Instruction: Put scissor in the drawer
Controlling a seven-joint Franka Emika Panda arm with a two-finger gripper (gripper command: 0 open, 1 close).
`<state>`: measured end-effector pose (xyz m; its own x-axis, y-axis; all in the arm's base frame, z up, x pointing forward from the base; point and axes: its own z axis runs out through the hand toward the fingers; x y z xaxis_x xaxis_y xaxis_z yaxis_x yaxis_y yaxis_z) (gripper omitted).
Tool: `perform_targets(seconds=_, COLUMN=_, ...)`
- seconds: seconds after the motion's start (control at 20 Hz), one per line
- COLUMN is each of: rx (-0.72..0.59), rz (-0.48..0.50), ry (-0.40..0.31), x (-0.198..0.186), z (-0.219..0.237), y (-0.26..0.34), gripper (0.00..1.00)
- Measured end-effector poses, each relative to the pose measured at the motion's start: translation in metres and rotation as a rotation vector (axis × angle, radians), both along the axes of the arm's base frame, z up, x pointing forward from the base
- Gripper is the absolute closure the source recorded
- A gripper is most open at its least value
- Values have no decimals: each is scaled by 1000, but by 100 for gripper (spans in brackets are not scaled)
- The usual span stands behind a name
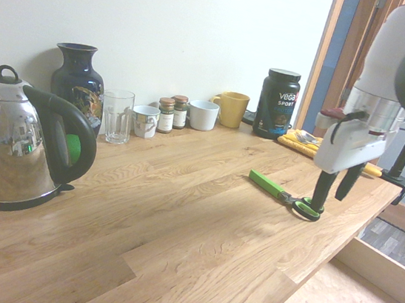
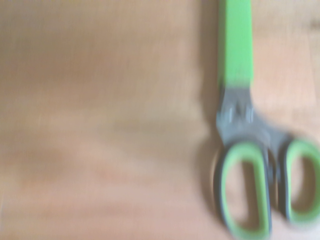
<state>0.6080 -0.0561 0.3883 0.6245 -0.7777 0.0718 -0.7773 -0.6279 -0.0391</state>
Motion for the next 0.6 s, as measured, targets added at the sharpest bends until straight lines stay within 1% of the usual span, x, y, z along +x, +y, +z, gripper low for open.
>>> perform_targets(seconds=0.5, rx=3, rz=-6, ry=36, x=91, z=-20, y=-6, gripper=0)
perform_targets(seconds=0.55, rx=4, rz=-7, ry=38, x=98, z=-23, y=-6, gripper=100)
perform_targets(seconds=0.6, rx=4, rz=-7, ry=40, x=105, z=-26, y=-6, gripper=100)
